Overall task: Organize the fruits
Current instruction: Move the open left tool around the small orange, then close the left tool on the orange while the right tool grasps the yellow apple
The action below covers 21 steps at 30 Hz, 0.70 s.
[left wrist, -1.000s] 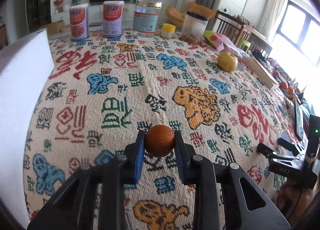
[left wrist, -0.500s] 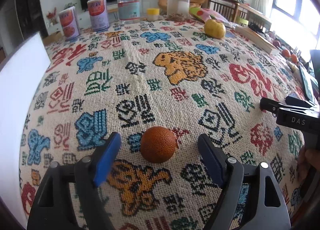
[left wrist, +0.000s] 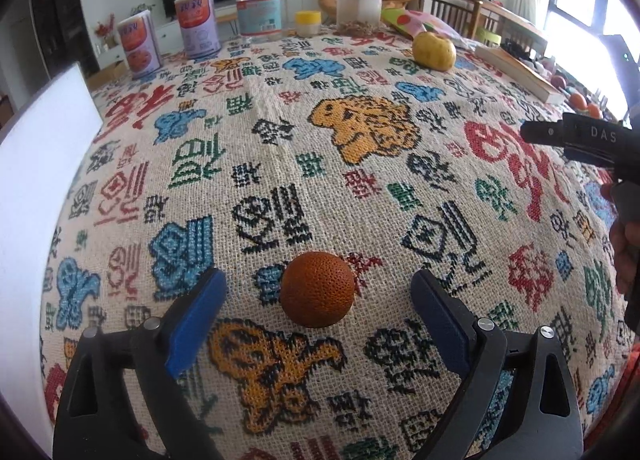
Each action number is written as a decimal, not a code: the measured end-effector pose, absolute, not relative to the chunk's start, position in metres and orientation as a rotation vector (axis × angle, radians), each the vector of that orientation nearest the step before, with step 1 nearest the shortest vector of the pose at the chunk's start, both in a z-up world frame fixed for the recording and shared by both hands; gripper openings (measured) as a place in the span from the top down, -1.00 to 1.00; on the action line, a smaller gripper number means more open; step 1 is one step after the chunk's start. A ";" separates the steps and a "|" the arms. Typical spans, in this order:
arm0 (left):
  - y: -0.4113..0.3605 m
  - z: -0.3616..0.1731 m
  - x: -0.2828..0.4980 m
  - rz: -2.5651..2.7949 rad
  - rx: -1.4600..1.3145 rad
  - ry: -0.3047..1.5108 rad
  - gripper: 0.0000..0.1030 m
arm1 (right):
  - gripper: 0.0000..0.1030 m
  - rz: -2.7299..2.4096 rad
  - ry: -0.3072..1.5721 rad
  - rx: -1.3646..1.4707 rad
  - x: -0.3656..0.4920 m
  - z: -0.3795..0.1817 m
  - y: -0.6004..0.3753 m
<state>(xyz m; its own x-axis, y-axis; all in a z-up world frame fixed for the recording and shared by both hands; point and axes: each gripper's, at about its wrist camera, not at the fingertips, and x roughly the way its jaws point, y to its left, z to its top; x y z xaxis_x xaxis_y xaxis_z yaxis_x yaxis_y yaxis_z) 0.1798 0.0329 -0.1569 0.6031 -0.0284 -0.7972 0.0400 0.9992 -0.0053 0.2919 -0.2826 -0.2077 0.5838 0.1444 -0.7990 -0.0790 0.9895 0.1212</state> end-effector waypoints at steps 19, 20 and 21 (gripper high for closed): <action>0.034 -0.157 0.181 -0.033 0.018 0.924 -0.88 | -0.37 0.095 0.941 -0.054 0.518 -0.213 -0.217; 0.034 -0.157 0.181 -0.033 0.018 0.924 -0.88 | -0.37 0.103 0.946 -0.037 0.517 -0.213 -0.219; 0.034 -0.158 0.181 -0.033 0.018 0.924 -0.88 | -0.36 0.112 0.942 -0.031 0.516 -0.213 -0.219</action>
<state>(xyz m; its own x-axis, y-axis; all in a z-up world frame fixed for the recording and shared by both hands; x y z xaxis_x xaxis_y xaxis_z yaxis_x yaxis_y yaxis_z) 0.1806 0.0344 -0.1576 0.6022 -0.0206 -0.7981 0.0364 0.9993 0.0017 0.5160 -0.2195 -0.2128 0.5830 0.0819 -0.8083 -0.1093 0.9938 0.0218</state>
